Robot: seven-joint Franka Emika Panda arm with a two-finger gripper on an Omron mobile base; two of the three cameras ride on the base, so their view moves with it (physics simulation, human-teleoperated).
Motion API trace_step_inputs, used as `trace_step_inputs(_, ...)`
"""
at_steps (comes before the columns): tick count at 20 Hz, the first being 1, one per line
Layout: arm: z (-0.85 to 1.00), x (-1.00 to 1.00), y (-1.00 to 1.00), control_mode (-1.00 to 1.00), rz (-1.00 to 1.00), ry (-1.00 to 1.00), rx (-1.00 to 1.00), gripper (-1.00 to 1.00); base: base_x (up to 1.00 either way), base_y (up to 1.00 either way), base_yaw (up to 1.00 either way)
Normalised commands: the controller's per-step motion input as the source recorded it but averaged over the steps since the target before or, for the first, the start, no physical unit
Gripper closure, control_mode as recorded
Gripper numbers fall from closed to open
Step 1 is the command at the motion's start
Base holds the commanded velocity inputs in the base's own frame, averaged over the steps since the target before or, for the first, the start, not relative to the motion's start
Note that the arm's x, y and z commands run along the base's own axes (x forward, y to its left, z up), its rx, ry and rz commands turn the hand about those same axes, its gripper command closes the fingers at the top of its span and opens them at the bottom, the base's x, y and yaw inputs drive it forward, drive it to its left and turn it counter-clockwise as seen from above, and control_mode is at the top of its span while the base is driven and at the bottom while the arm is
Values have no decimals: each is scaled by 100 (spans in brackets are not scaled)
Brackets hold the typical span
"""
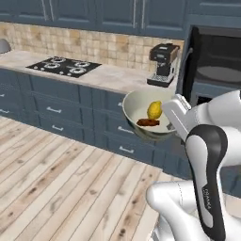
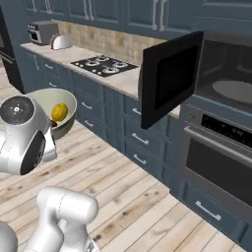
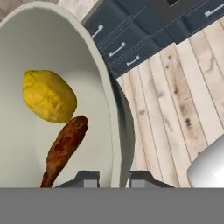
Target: The microwave is finished heating the chicken drumstick and lemon. Take the bowl containing the food and place it on the dining counter.
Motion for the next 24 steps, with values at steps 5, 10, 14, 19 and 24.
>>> trace_step_inputs(5, 0, 0, 0, 100, 0, 0, 0, 100, 0, 74, 83)
trace_step_inputs(10, 0, 0, 0, 100, 0, 0, 0, 100, 24, 62, 78)
trace_step_inputs(14, 0, 0, 0, 100, 0, 0, 0, 100, 58, 57, 64)
trace_step_inputs(19, 0, 0, 0, 100, 0, 0, 0, 100, 95, 39, 42)
trace_step_inputs(24, 0, 0, 0, 100, 0, 0, 0, 100, 49, 98, 42)
